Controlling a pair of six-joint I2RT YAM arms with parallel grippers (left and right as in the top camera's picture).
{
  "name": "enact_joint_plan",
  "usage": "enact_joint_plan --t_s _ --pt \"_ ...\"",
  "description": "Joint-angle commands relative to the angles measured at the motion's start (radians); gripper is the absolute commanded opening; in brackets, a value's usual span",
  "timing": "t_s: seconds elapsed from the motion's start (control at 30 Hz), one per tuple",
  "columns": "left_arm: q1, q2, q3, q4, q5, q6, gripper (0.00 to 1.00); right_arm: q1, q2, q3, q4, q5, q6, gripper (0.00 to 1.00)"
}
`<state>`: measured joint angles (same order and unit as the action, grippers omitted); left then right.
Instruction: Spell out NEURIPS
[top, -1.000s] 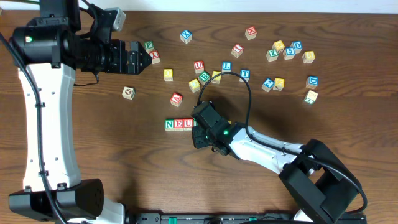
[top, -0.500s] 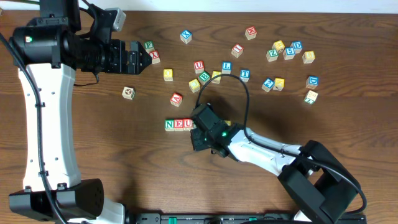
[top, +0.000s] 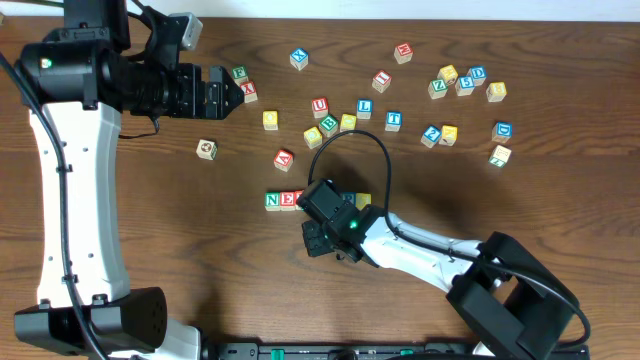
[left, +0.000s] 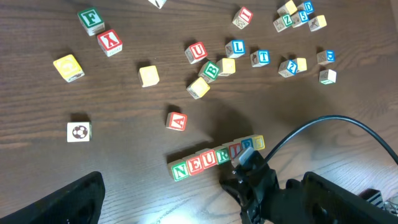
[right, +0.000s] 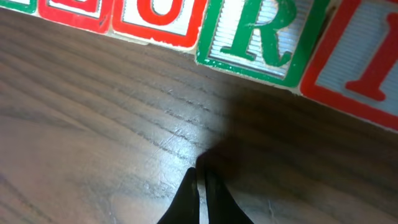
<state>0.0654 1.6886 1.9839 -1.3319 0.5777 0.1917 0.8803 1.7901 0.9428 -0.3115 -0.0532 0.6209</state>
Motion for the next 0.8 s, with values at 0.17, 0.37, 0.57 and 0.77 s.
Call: enact_joint_plan --t_s 0.17,0.37,0.57,0.77 --pt "0.003 -0.008 0.016 -0.003 0.009 0.014 0.98 -0.055 -0.138 0.006 -0.067 0.024 0.014 0.01" --pt "0.003 -0.008 0.016 -0.003 0.009 0.014 0.98 -0.121 -0.226 0.006 -0.125 0.063 0.011 0.01" --pt "0.003 -0.008 0.016 -0.003 0.009 0.014 0.98 -0.189 -0.267 0.006 -0.126 0.163 -0.002 0.01" --pt "0.003 -0.008 0.016 -0.003 0.009 0.014 0.98 -0.201 -0.266 0.006 -0.125 0.273 -0.016 0.01"
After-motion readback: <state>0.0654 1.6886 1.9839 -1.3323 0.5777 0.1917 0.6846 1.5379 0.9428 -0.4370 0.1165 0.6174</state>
